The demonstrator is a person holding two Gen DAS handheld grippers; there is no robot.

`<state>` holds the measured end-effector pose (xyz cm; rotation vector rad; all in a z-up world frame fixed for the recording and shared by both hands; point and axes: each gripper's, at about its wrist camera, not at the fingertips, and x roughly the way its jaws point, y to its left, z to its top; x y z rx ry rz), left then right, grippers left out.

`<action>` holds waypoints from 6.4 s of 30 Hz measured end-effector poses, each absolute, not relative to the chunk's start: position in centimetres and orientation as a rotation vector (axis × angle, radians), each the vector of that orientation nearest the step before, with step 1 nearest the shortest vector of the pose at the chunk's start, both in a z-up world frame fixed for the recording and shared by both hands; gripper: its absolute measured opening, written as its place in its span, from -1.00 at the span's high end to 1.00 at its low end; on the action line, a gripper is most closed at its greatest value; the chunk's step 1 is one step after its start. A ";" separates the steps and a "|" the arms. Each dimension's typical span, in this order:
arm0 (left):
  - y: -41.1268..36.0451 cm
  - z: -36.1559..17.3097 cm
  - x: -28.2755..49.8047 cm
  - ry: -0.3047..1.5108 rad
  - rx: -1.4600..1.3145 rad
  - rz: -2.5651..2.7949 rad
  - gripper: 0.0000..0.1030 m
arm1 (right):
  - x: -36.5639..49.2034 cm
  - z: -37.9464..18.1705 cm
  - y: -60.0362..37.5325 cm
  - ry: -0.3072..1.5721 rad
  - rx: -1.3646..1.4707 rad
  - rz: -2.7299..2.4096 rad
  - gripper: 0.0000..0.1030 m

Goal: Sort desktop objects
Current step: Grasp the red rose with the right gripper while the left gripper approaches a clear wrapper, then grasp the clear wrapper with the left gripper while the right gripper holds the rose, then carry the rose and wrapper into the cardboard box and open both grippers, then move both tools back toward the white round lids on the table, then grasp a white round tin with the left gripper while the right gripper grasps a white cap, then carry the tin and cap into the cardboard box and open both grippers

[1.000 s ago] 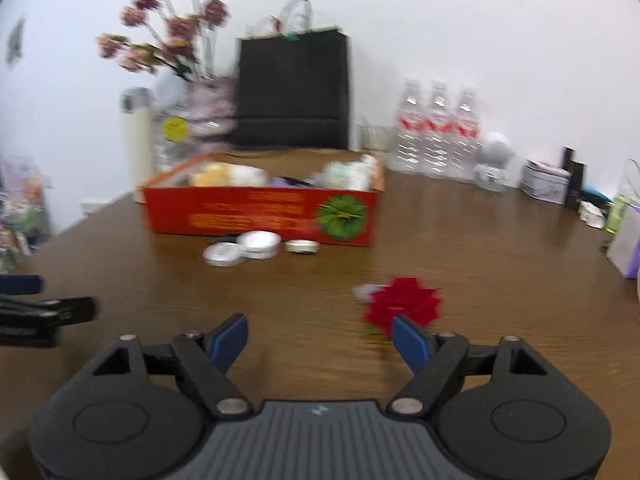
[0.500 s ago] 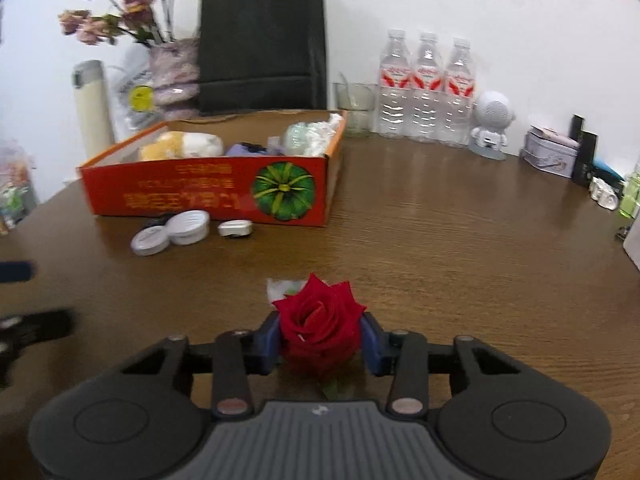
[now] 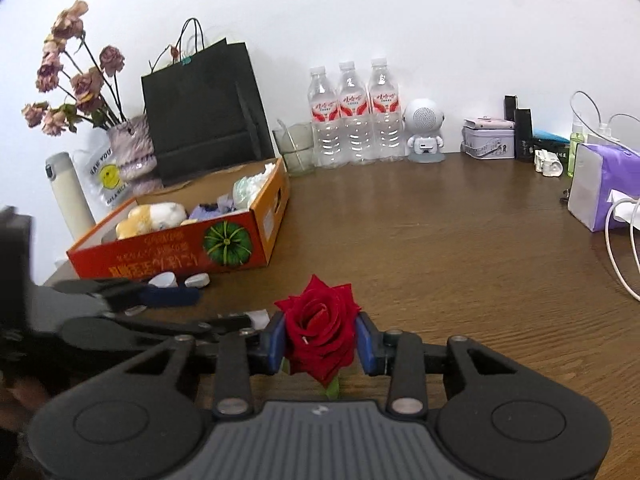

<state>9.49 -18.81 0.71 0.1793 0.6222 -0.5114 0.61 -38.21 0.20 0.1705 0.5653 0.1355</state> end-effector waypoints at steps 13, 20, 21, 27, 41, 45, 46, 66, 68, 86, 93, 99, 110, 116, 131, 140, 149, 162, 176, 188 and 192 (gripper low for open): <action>-16.0 0.6 8.0 0.680 0.102 -0.401 0.63 | 1.0 -0.3 -36.2 0.593 0.163 0.199 0.33; -11.5 2.5 4.5 0.644 0.052 -0.308 0.63 | 0.0 0.6 -33.5 0.592 0.143 0.249 0.33; -10.7 2.8 3.9 0.633 0.046 -0.291 0.63 | -0.1 0.7 -32.8 0.593 0.139 0.262 0.33; -5.3 4.5 0.3 0.587 0.000 -0.171 0.63 | -0.4 1.4 -28.2 0.581 0.108 0.359 0.33; 1.2 7.5 0.7 0.500 -0.096 -0.070 0.63 | 0.7 4.6 -21.4 0.521 0.031 0.436 0.33; 1.5 10.5 6.8 0.445 -0.072 -0.069 0.63 | 6.1 8.0 -20.8 0.453 0.020 0.428 0.33; 1.6 11.0 8.9 0.445 -0.073 -0.056 0.63 | 7.8 8.7 -20.7 0.445 0.021 0.426 0.33; 3.1 5.6 25.9 0.768 0.026 0.002 0.42 | 35.7 0.8 -17.3 0.971 0.052 0.294 0.03; 3.6 6.4 25.9 0.761 -0.011 -0.010 0.15 | 35.2 1.4 -17.7 0.971 0.059 0.293 -0.24; 3.7 13.2 20.3 0.773 -0.046 0.081 -1.00 | 27.0 10.1 -25.0 0.942 0.052 0.182 -0.80; 2.6 13.8 14.6 0.462 -0.017 0.075 -1.00 | 20.7 10.7 -24.9 0.698 0.049 0.261 -0.84; 1.6 12.1 12.1 0.424 0.006 0.073 -1.00 | 16.4 9.2 -24.2 0.499 0.022 0.303 -0.85; 1.5 8.4 7.1 0.457 -0.032 0.059 -1.00 | 10.7 6.6 -23.4 0.457 0.015 0.278 -0.85; 1.1 4.8 2.6 0.525 -0.073 0.062 -1.00 | 6.3 2.6 -23.5 0.517 0.026 0.279 -0.85; -1.9 2.2 -3.4 0.576 0.040 0.023 -1.00 | -1.6 -0.7 -23.9 0.606 0.004 0.356 -0.77; -5.4 2.1 5.3 0.580 0.096 -0.146 -0.82 | 0.5 -0.2 -26.0 0.552 0.096 0.302 -0.63; -6.3 0.3 11.6 0.662 0.056 -0.208 -0.07 | 3.4 -0.6 -27.3 0.568 0.089 0.261 -0.59; -0.2 1.1 9.2 0.672 -0.088 -0.200 0.21 | 12.7 -2.0 -19.3 0.619 -0.102 0.398 -0.16; 1.0 2.4 6.1 0.622 -0.081 -0.150 0.21 | 10.6 -1.4 -17.2 0.595 -0.149 0.410 0.24; -1.2 7.0 -1.3 0.494 -0.069 -0.113 0.22 | 1.9 4.1 -21.0 0.464 -0.091 0.372 0.25; -1.9 7.6 -3.7 0.475 -0.059 -0.105 0.22 | -1.2 4.7 -21.2 0.419 -0.066 0.382 0.25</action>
